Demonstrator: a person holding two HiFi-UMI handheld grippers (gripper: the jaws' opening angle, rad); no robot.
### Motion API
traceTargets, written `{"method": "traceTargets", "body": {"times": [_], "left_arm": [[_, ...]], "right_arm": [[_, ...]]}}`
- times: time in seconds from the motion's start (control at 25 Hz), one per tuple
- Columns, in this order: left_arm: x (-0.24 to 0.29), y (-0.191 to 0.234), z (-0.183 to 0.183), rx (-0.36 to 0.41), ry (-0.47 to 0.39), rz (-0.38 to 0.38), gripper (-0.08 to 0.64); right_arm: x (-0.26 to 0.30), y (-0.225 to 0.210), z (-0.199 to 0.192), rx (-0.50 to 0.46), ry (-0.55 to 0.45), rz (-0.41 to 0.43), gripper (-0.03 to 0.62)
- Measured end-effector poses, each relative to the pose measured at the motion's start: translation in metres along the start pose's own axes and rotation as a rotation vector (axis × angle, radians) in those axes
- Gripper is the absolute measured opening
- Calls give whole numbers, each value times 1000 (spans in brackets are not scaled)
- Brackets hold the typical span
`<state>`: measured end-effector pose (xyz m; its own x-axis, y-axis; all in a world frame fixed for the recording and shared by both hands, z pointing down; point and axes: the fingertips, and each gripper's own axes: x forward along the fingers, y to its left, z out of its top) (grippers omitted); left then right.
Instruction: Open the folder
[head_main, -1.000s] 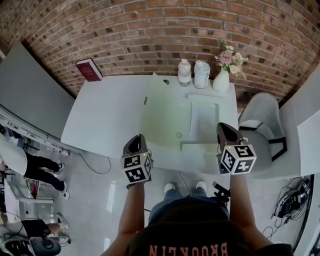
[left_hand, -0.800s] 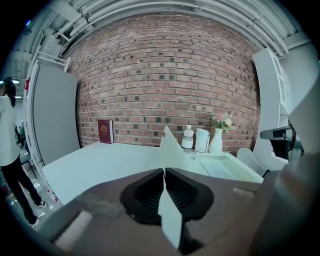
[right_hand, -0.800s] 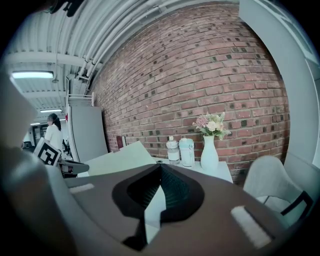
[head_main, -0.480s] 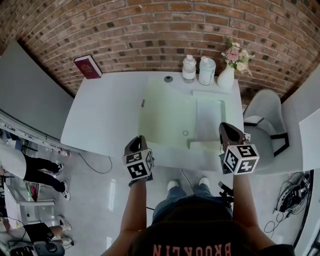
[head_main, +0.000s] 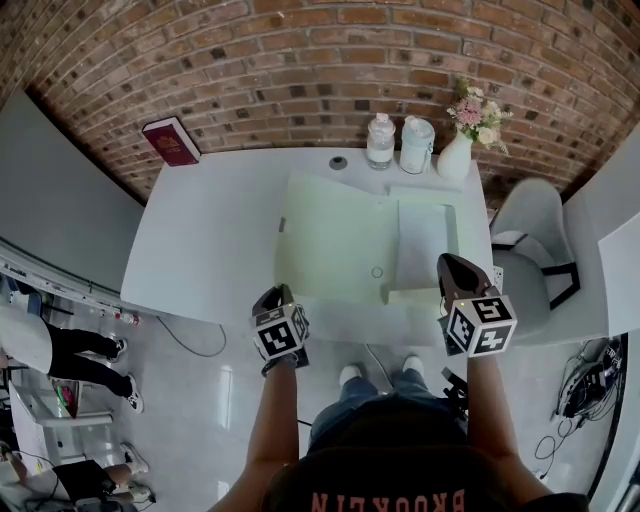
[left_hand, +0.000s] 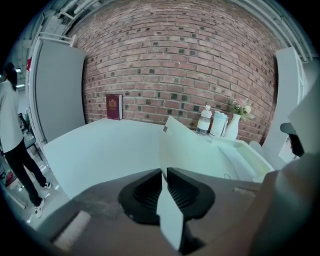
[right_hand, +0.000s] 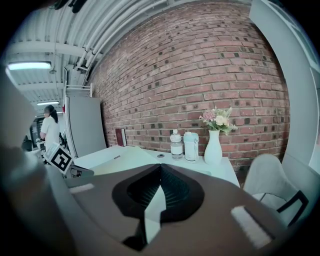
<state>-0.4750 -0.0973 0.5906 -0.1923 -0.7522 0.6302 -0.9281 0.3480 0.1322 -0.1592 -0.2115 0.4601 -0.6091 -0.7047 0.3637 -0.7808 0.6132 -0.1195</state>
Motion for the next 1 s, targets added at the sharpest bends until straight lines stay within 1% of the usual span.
{"method": "traceTargets", "body": {"times": [0.2, 0.4, 0.6, 0.76, 0.92, 1.0], "left_arm": [[18, 13, -14, -46, 49, 14, 38], [31, 21, -24, -90, 96, 45, 43], [47, 30, -41, -94, 151, 102, 55], [62, 34, -61, -129, 206, 133, 64], [67, 37, -70, -154, 248, 154, 84], [65, 41, -68, -142, 260, 174, 102]], "right_arm": [[4, 4, -4, -9, 20, -11, 2], [5, 6, -9, -28, 47, -21, 2], [5, 6, -11, -59, 65, -29, 2], [4, 5, -11, -74, 72, -35, 2], [5, 6, -12, -82, 82, -37, 2], [6, 8, -12, -86, 85, -37, 2]]}}
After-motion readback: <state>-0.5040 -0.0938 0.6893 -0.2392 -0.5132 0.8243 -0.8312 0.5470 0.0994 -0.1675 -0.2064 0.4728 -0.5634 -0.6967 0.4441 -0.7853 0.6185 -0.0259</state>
